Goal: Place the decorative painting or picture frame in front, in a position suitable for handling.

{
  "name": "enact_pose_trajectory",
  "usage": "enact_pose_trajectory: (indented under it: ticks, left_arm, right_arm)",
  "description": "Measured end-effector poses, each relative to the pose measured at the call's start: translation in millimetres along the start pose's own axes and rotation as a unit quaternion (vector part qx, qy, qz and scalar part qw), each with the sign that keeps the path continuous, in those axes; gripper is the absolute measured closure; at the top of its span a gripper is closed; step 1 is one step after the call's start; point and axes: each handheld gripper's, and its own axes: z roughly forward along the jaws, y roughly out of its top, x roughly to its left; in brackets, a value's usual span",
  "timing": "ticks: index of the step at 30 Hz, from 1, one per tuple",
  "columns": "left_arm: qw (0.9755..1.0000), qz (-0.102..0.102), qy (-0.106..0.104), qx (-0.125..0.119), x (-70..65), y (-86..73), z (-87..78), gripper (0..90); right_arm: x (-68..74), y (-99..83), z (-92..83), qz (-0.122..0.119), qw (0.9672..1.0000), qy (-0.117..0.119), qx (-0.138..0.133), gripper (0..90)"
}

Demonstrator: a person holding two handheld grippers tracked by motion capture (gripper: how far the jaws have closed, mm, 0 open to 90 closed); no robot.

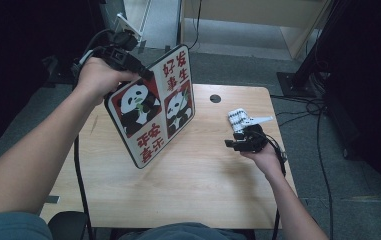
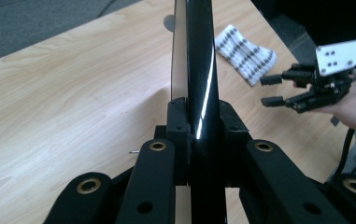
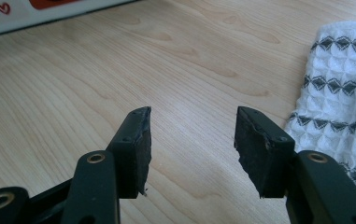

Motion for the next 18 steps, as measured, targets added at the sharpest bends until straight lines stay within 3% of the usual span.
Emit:
enact_pose_trajectory:
  ticks: [7, 18]
  left_arm:
    - [0.9999, 0.013, -0.009, 0.004, -12.9, -1.9, 16.8, 79.5]
    - [0.9997, 0.006, -0.024, 0.003, -19.5, -3.7, 32.5, 79.5]
  right_arm:
    - [-2.8, -1.4, -0.7, 0.004, 1.0000, -0.005, 0.005, 47.1]
    - [-2.4, -1.8, 0.5, 0.006, 0.9999, -0.007, 0.014, 47.0]
